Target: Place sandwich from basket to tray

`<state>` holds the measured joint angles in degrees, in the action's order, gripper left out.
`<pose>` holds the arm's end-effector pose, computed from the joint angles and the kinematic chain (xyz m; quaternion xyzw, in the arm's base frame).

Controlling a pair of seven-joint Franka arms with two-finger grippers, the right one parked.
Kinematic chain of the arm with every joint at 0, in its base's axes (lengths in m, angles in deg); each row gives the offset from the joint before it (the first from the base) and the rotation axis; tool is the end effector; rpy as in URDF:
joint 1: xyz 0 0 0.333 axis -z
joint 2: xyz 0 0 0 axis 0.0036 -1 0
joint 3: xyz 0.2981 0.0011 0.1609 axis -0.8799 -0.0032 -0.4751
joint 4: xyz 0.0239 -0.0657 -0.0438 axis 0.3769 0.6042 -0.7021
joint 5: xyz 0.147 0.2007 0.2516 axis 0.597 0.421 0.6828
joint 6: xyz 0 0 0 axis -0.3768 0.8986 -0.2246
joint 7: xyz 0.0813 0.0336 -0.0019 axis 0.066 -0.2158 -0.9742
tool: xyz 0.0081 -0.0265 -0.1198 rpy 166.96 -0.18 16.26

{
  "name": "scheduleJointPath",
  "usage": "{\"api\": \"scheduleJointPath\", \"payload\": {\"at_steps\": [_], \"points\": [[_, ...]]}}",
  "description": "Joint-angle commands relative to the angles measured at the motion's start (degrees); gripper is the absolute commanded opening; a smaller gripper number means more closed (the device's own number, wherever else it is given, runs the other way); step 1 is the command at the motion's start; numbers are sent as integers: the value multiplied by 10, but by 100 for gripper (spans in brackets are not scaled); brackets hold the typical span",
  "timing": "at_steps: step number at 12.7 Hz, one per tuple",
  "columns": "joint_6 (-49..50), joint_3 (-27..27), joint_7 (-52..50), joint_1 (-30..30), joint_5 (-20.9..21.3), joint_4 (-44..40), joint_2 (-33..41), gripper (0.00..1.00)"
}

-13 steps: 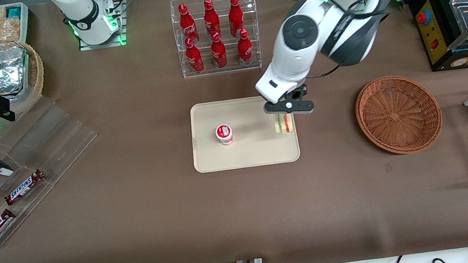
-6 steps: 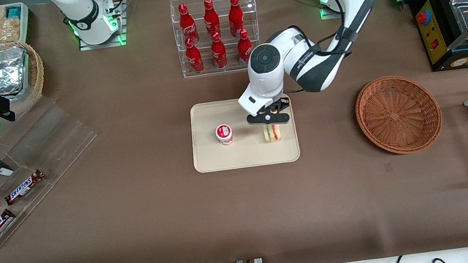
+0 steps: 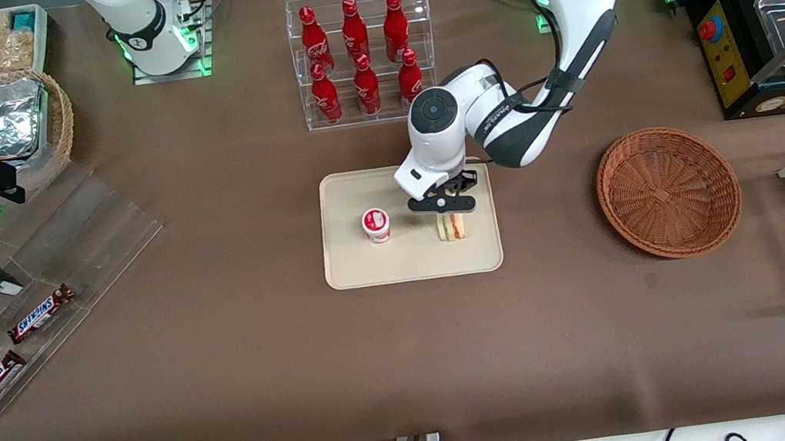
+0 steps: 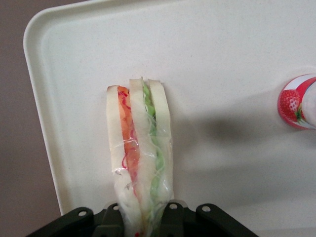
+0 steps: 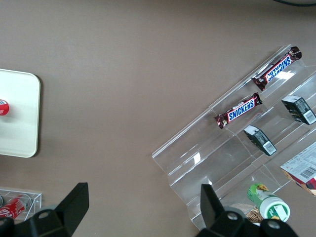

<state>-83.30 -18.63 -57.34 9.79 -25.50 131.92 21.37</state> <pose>0.5026 -0.3926 0.2454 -0.9974 0.0629 0.0116 0.0333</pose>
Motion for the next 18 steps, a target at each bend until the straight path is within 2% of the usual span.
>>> {"api": "scheduleJointPath", "payload": {"at_steps": [1, 3, 4, 5, 6, 7, 11, 13, 18], "points": [[-4, -3, -10, 5, 16, -11, -8, 11], [-4, -3, -11, 5, 32, -11, -13, 14], [-4, -3, -18, 5, 33, -11, -15, 27], [-4, -3, -20, 5, 34, -11, -17, 63], [-3, -3, -20, 7, 40, -11, -17, 95], [0, -3, -21, 8, 39, -12, -16, 100], [26, 1, -52, -6, 29, -25, 20, 100], [53, 2, -57, -27, -11, -49, 40, 100], [155, 2, -66, -68, -55, -111, 105, 100]]}}
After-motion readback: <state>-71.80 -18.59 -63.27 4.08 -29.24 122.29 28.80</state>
